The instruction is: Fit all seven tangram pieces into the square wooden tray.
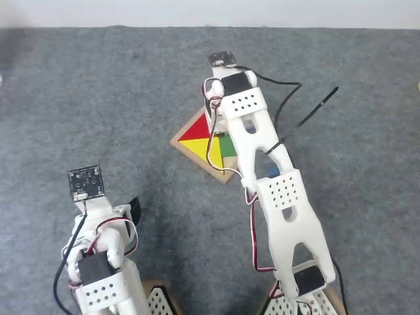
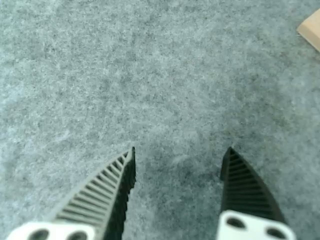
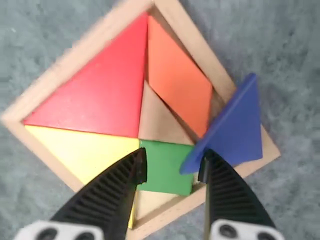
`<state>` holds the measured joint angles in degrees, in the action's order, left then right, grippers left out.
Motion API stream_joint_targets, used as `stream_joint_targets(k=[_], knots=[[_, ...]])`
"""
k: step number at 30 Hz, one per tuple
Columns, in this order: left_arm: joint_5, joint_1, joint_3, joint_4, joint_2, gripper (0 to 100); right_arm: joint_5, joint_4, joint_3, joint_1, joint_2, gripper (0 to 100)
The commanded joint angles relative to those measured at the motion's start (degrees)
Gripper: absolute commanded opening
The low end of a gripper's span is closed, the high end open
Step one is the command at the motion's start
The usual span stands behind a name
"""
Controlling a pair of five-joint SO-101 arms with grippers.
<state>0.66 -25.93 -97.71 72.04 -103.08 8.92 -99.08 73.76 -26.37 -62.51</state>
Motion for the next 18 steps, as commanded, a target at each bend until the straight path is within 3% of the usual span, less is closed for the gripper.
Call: stream_joint_targets(k=[1, 11, 18], knots=[[-0.44, -0.09, 1.27, 0.26, -1.14, 27, 0.44, -0.13, 9.58, -2.77, 5.32, 18.3], [-0.44, -0.09, 1.27, 0.26, -1.14, 27, 0.88, 2.42, 11.87, -2.07, -4.79, 18.3], [-0.44, -0.09, 1.27, 0.26, -1.14, 27, 0.88, -2.15, 17.58, -1.19, -7.96, 18.3]])
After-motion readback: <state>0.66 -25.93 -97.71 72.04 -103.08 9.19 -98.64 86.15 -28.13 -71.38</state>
